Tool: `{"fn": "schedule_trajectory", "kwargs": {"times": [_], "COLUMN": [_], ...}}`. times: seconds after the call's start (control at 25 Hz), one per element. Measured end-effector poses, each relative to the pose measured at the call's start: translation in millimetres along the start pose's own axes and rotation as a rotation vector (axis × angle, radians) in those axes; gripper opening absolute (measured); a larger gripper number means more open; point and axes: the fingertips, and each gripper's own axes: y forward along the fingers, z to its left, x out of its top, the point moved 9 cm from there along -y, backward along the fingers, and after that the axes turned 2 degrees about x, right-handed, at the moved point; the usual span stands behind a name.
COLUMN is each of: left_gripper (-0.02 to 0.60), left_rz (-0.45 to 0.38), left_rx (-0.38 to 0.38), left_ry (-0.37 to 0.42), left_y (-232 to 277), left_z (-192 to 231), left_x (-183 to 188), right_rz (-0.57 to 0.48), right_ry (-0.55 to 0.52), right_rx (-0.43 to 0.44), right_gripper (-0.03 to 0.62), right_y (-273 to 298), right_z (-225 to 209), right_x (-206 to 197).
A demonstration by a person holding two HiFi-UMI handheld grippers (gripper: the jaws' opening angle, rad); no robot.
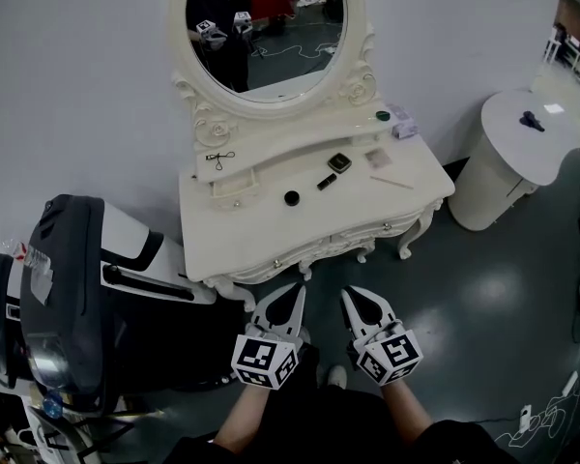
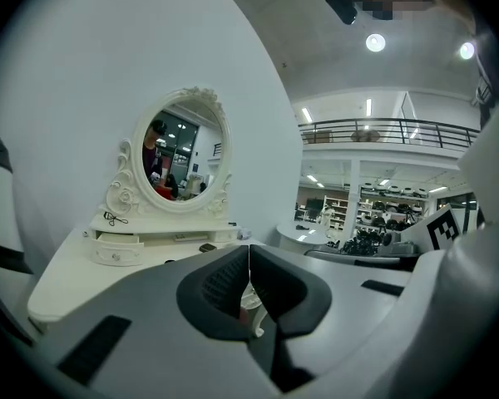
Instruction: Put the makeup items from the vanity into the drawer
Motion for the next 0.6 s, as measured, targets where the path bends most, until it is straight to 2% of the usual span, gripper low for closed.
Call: {"fn": "schedule_trajectory", "kwargs": {"times": [0.6], "left_gripper": [0.015], "left_rz": [0.027], "left_rx": [-0.047], "left_ry": [-0.041], "left_y": [56.5], "left_z": [106.2], "left_x": [20.9], "right_rz": [0.042], "right_ry": [-0.018], "right_rx": [-0.045], "right_gripper": [0.023], "right_y": [118.1], "right_z": [-7.2], "right_x": [10.7]}}
